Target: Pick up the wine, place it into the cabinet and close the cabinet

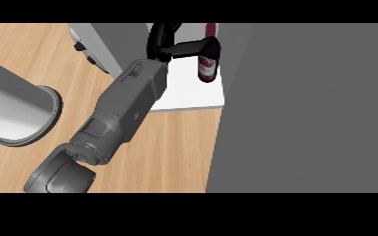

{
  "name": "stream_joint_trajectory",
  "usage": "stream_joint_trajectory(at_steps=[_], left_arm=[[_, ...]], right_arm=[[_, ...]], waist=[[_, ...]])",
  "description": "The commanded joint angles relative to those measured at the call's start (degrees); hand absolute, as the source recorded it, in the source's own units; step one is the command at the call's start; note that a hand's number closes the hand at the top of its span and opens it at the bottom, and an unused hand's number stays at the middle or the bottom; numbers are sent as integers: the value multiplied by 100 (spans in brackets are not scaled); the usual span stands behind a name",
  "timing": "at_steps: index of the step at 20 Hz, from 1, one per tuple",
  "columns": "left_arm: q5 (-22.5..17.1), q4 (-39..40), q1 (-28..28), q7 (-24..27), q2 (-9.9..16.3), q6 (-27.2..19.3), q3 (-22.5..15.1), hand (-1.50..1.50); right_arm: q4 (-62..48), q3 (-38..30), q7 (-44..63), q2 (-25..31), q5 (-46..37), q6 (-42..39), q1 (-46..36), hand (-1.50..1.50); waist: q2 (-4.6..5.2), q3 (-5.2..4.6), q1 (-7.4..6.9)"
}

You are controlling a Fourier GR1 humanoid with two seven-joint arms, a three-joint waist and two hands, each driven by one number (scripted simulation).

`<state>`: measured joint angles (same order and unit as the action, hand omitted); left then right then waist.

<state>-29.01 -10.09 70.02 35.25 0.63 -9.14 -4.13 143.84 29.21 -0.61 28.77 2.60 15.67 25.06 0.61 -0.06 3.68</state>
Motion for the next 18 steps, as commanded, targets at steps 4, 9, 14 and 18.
stream_joint_trajectory(at_steps=[4,9,14,18], left_arm=[[9,-309,-102,-37,-61,43,-45,-150],[-301,-911,-711,-191,-62,419,-474,-150],[-609,-1672,-1345,-328,-63,583,-735,-150],[-815,-2402,-1988,-554,-63,567,-1161,-150]], right_arm=[[1401,-178,825,154,346,172,371,-150],[1197,-248,587,130,405,91,325,-150],[1295,-36,490,152,154,165,685,-150],[1347,-129,655,221,168,188,599,-150]], waist=[[-63,1,-182],[-107,4,-192],[-158,1,-227],[-182,0,-298]])
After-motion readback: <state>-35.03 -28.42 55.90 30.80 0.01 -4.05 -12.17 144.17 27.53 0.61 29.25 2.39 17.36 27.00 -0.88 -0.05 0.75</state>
